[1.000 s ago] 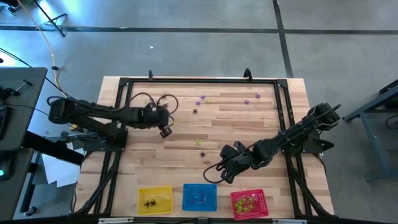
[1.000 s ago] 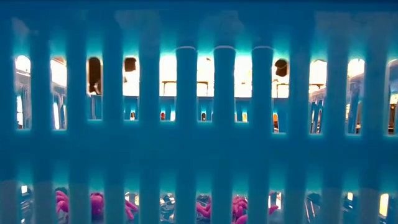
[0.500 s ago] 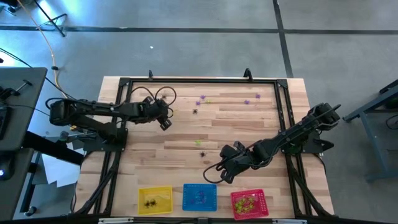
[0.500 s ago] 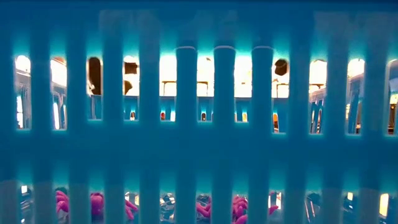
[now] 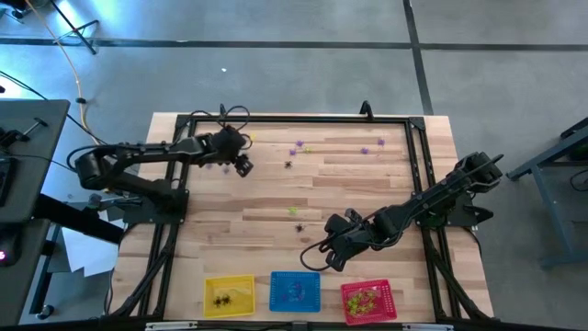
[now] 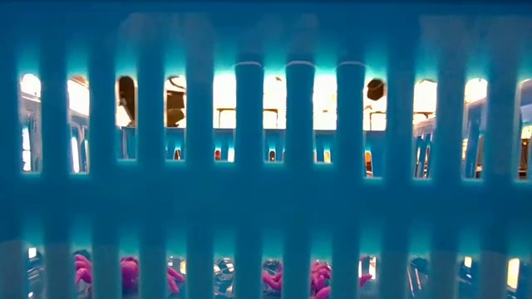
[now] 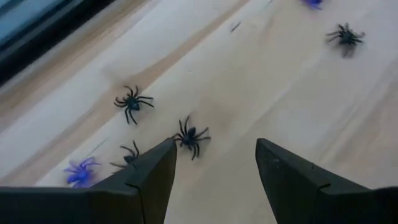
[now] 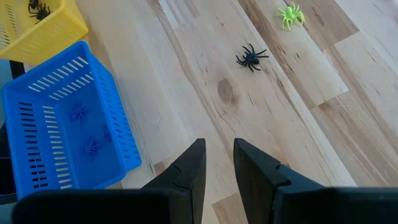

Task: Sort Halloween decoration
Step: Put the black spider toy into the yellow bin

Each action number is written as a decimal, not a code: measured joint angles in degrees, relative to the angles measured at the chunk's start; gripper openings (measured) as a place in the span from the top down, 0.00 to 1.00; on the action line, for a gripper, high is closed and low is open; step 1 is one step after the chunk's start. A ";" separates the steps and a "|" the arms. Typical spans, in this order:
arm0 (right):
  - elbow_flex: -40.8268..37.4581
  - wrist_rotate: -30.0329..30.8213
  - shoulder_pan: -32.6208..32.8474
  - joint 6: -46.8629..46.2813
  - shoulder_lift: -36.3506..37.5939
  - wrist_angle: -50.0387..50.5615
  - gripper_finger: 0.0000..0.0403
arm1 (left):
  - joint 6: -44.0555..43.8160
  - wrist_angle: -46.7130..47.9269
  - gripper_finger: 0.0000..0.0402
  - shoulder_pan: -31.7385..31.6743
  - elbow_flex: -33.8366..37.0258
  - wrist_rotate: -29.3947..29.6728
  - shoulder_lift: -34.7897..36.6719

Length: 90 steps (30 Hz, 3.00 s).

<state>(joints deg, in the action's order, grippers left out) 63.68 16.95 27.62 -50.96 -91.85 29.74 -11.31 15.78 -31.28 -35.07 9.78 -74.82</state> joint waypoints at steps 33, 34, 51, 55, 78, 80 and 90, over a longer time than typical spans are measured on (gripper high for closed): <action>0.00 0.00 0.01 0.00 0.00 -0.04 0.80 | -2.10 3.03 0.77 -4.79 -7.74 -3.23 -16.72; 0.00 0.00 0.02 0.00 0.00 -0.04 0.80 | -2.12 3.05 0.80 -5.25 -7.74 -3.25 -16.72; 0.00 0.01 0.00 0.00 0.00 -0.05 0.80 | -2.62 4.58 0.99 -8.05 -8.11 -7.07 -19.00; 0.00 0.00 0.00 0.02 0.00 -0.09 0.80 | -2.54 4.60 1.00 -7.94 -7.98 -6.53 -18.55; 0.00 0.02 0.00 0.00 0.00 -0.18 0.80 | -5.92 12.31 1.00 2.85 -7.69 -7.64 -4.23; 0.00 0.00 0.00 0.00 0.00 -0.20 0.80 | -6.90 14.65 1.00 6.51 -7.72 -7.63 -2.21; 0.00 0.02 0.00 0.00 0.00 -0.40 0.80 | -25.11 23.49 1.00 33.52 -7.74 -4.84 8.61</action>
<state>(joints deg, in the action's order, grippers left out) 63.68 16.97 27.62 -50.96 -91.85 29.34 -36.42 39.27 2.24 -42.81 4.94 -66.22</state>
